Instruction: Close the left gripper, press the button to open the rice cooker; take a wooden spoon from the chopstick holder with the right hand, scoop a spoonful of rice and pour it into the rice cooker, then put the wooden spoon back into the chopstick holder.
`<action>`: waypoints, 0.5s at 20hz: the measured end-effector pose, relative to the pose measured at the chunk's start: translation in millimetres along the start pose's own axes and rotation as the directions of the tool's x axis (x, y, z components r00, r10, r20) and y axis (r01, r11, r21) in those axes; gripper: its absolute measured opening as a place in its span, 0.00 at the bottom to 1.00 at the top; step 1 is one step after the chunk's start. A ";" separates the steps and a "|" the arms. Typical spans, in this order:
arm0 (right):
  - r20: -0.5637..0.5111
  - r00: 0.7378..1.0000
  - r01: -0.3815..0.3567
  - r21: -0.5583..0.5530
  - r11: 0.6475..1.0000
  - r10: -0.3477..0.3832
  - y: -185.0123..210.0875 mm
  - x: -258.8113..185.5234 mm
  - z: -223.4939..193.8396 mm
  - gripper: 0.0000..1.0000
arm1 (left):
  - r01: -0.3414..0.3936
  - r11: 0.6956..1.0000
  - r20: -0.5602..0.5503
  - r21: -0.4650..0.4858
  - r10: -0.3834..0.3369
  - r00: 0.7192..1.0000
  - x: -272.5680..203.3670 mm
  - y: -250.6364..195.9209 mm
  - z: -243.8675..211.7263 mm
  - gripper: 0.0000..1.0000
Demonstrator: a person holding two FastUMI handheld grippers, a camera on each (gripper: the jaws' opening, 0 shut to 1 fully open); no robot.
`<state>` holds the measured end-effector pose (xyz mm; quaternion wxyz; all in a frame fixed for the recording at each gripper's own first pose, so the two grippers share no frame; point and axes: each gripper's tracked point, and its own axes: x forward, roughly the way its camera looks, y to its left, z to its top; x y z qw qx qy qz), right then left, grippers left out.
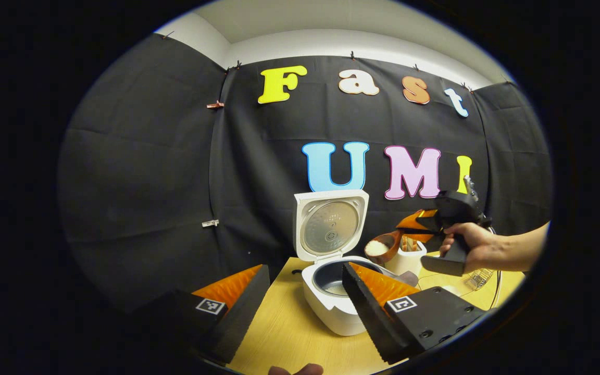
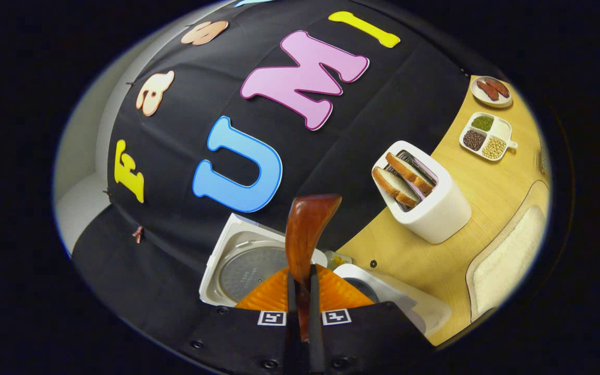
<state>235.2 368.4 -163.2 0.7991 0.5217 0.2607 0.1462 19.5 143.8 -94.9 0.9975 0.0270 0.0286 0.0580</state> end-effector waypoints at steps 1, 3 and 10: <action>-0.007 1.000 0.007 -0.048 0.999 -0.008 2.8 6.0 -3.9 0.10 | -0.001 1.000 -0.002 0.001 0.001 1.000 0.2 -0.5 -1.1 0.96; -0.019 1.000 0.015 -0.137 0.990 -0.018 3.5 15.5 -11.1 0.10 | 0.005 1.000 0.000 -0.001 -0.005 1.000 -2.5 -2.4 -0.3 0.96; -0.029 0.999 0.014 -0.362 0.932 -0.027 19.0 36.3 -22.1 0.10 | 0.012 1.000 -0.015 -0.024 -0.012 1.000 -8.1 0.0 -6.5 0.97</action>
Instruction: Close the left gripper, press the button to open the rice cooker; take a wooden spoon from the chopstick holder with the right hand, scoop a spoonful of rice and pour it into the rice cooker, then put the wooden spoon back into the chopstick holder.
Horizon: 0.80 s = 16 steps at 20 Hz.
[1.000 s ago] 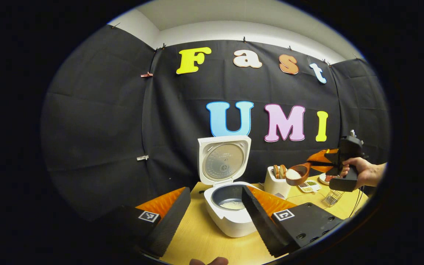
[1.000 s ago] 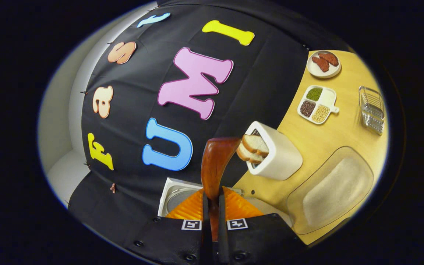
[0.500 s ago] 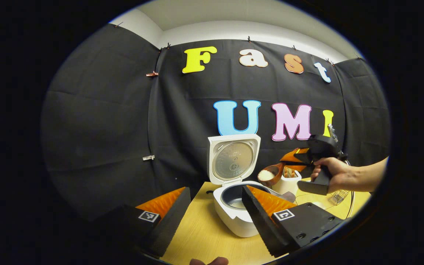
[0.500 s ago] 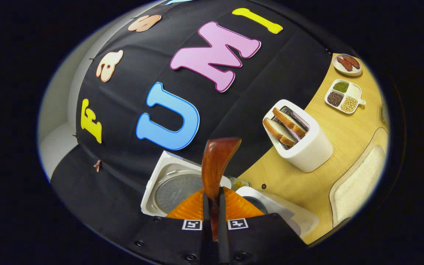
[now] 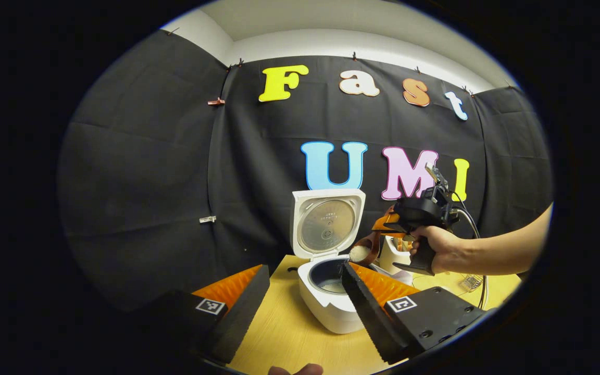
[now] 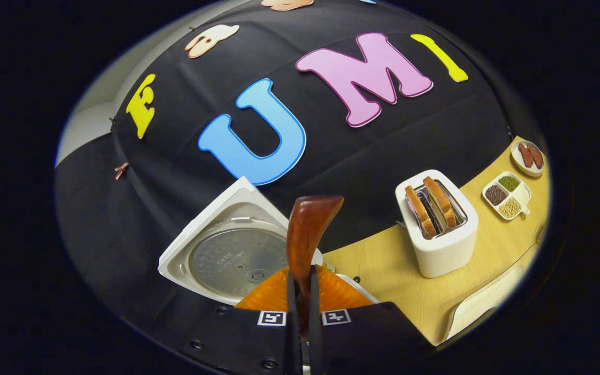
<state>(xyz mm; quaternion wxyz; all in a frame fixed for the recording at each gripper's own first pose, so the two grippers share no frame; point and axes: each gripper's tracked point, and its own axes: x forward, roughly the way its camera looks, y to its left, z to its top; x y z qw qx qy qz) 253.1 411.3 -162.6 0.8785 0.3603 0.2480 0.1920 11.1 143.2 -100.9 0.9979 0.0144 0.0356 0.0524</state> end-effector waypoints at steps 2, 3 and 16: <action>-0.006 1.000 0.004 -0.062 0.998 -0.005 2.4 -1.1 -4.0 0.10 | -0.005 1.000 -0.001 -0.006 0.005 1.000 0.7 3.9 -0.9 0.97; -0.009 1.000 -0.001 -0.082 0.997 0.000 6.1 0.1 -5.1 0.10 | -0.010 1.000 -0.005 -0.008 0.010 1.000 1.6 5.6 -2.8 0.97; 0.001 0.993 -0.102 -0.506 0.856 0.119 56.6 -11.9 -0.6 0.10 | -0.047 0.999 -0.010 -0.021 0.047 0.999 -6.8 18.9 -3.3 0.97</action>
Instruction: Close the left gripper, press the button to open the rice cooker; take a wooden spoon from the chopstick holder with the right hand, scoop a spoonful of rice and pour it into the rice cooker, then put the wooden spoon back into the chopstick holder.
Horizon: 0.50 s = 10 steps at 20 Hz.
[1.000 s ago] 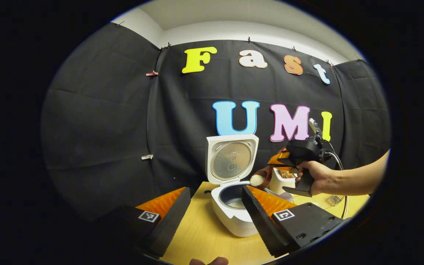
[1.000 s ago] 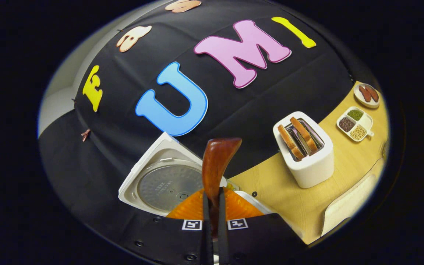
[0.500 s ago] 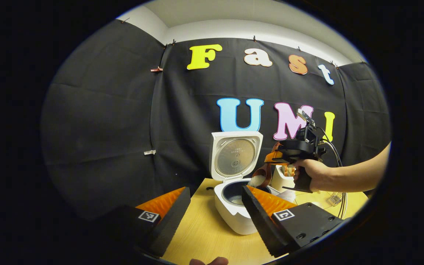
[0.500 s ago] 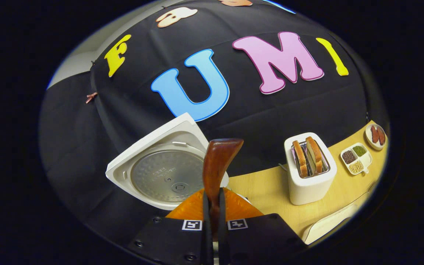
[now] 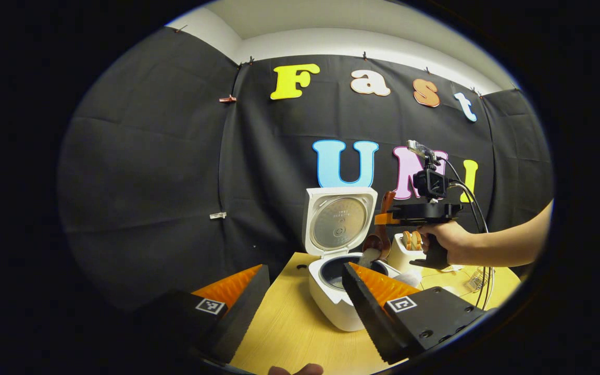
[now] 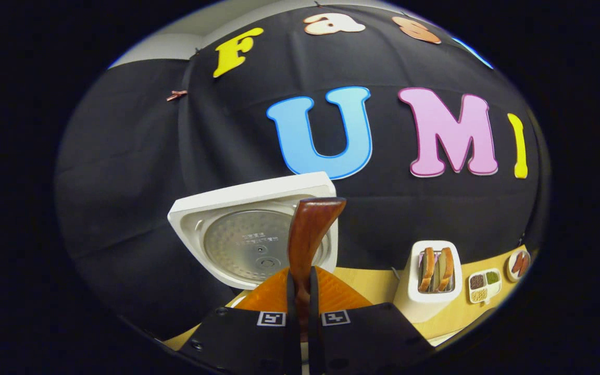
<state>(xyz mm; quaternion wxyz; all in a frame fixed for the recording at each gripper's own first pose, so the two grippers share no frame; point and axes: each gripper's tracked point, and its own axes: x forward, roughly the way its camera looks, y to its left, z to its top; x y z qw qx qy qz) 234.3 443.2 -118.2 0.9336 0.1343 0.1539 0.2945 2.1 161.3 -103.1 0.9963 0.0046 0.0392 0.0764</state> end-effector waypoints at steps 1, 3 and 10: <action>0.008 1.000 -0.017 -0.045 0.999 0.018 6.4 -0.9 3.8 0.10 | -0.001 1.000 -0.003 -0.003 0.001 1.000 0.1 0.2 0.0 0.97; 0.021 0.999 -0.047 -0.140 0.989 0.051 18.2 -2.5 8.9 0.10 | -0.002 1.000 -0.008 -0.013 0.002 1.000 -1.3 0.8 -2.6 0.97; 0.011 0.991 -0.114 -0.452 0.885 0.133 47.8 -4.9 11.2 0.10 | -0.009 1.000 -0.008 -0.023 0.009 1.000 -3.4 4.0 -4.1 0.97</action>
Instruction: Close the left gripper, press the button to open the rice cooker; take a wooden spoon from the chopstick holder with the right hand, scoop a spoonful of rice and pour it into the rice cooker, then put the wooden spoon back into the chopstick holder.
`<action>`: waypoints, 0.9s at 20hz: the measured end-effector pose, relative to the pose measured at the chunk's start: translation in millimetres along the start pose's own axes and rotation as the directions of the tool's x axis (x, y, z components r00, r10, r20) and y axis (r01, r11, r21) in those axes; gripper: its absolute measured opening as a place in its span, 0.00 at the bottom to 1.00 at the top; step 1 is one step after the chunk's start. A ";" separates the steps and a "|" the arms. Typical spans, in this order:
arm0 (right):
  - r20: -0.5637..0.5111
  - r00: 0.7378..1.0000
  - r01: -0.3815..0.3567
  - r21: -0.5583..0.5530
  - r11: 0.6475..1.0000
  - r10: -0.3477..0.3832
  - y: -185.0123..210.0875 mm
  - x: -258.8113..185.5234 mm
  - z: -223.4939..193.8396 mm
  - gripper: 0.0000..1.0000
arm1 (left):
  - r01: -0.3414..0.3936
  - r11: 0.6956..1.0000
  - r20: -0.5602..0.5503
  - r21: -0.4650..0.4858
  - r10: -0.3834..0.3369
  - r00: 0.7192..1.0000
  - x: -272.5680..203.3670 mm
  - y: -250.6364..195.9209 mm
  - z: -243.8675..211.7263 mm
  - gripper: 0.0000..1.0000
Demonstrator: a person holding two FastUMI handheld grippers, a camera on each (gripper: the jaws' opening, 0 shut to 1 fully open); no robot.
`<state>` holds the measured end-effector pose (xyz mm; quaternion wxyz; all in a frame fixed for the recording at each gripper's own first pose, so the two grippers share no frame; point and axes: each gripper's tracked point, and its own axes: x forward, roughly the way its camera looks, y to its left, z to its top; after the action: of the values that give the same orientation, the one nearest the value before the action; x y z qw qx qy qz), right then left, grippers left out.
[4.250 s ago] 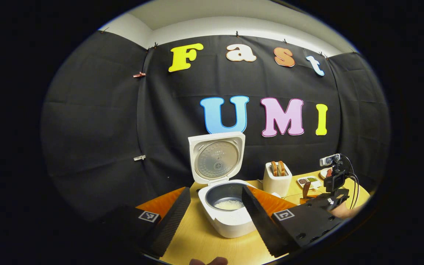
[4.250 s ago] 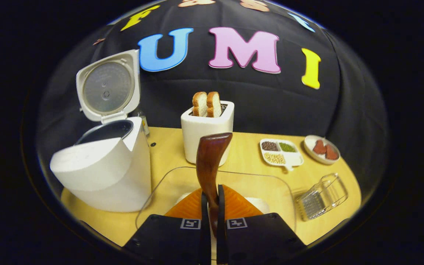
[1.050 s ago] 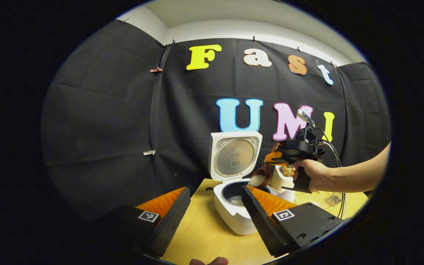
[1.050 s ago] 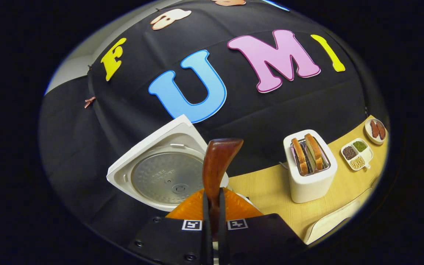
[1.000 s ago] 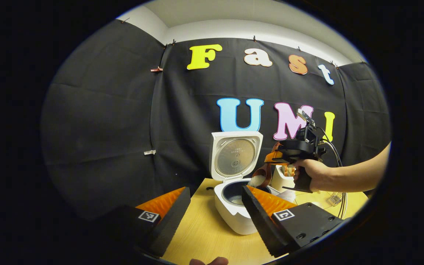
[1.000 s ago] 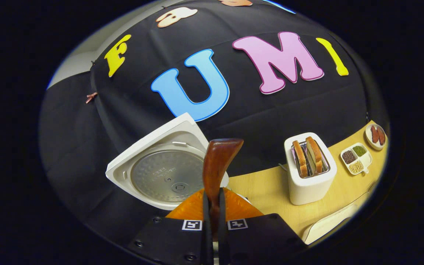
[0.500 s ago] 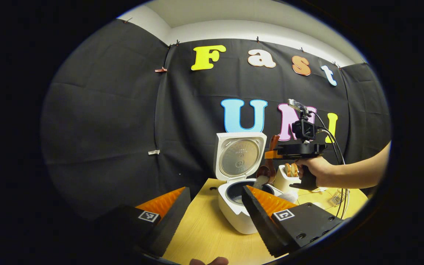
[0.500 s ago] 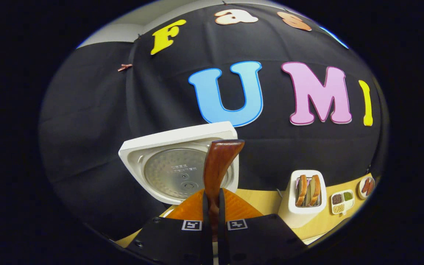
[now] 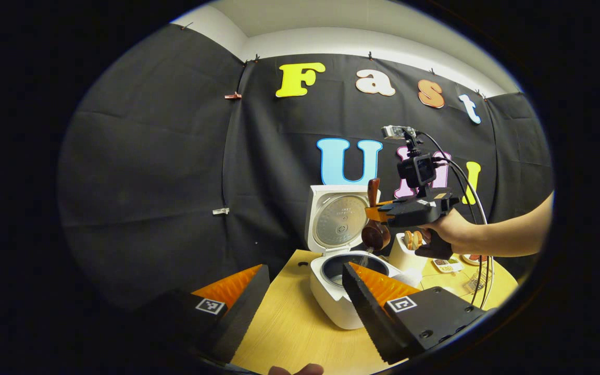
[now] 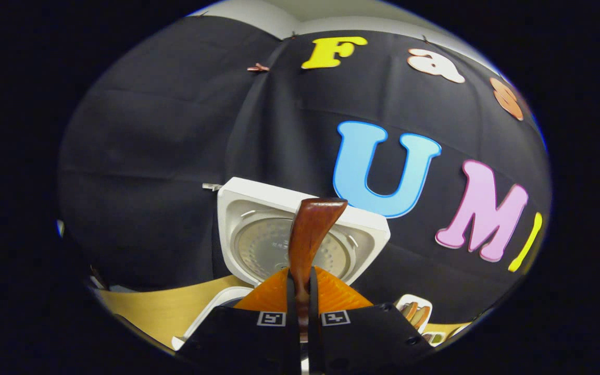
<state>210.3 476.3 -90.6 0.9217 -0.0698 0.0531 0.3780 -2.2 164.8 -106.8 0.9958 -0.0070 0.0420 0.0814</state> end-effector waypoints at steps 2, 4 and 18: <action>0.001 1.000 -0.021 -0.092 0.996 0.021 10.9 -1.0 0.4 0.10 | -0.001 1.000 0.000 0.001 0.001 1.000 -1.4 0.2 -0.9 0.97; 0.011 1.000 -0.019 -0.179 0.984 0.021 18.6 -4.0 3.3 0.10 | -0.002 1.000 0.000 0.004 0.002 1.000 -1.5 0.8 -0.9 0.97; -0.032 0.999 0.004 0.072 0.997 -0.001 -5.6 -5.6 -1.9 0.10 | -0.004 1.000 -0.013 0.003 0.004 1.000 -4.1 -2.4 -3.7 0.97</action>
<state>210.1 468.2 -91.1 0.9230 -0.0427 0.0814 0.3735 -6.2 161.6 -110.2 0.9953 -0.0057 0.0485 0.0833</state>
